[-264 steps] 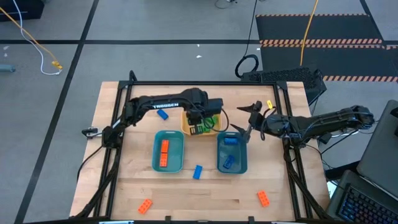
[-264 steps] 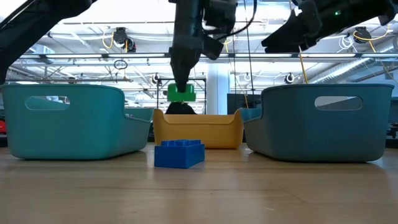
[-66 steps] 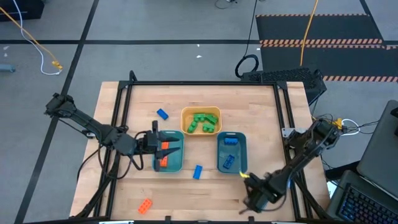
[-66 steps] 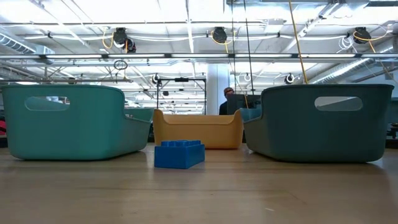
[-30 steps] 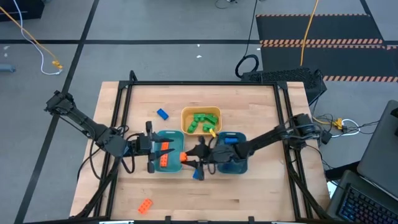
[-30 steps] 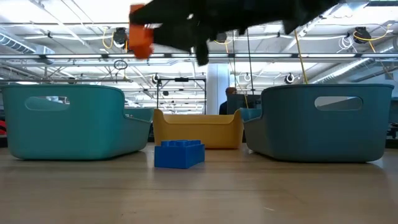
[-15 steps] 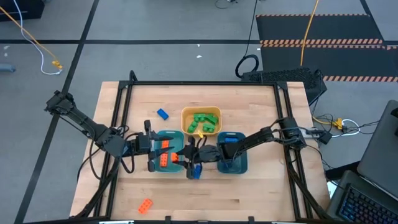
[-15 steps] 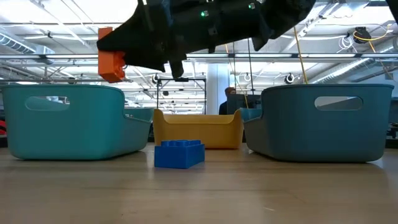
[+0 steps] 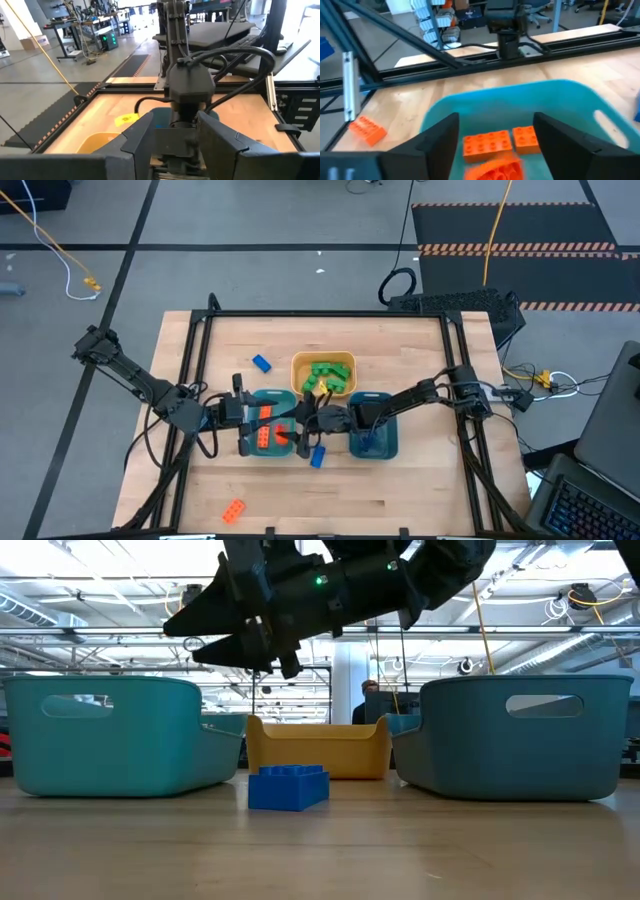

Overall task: Sort & place blocks by color
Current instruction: Put the blue game piece into the blue bin

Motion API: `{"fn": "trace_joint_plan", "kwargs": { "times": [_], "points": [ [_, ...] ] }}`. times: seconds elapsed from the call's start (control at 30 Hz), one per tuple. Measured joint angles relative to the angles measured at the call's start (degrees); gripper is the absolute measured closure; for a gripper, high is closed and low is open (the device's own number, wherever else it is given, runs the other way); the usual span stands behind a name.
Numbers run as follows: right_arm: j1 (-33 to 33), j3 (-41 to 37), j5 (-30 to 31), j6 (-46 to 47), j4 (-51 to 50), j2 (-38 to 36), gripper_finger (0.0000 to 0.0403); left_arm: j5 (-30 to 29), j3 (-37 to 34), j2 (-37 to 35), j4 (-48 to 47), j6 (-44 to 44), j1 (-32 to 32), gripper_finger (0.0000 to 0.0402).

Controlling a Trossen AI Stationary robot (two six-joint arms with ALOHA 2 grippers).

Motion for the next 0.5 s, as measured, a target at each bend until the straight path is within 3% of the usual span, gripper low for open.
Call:
{"fn": "trace_joint_plan", "kwargs": {
  "times": [0.23, 0.5],
  "points": [
    [0.08, 0.0, -0.81, -2.8, -2.21, -1.09, 0.01, 0.0, 0.0, 0.0, -0.15, -0.47, 0.0, 0.0252],
    [4.28, 0.22, -3.42, -19.38, -26.57, -8.49, 0.0096, -0.01, 0.0, 0.0, -2.06, -2.62, -0.04, 0.0252]
  ]
}}
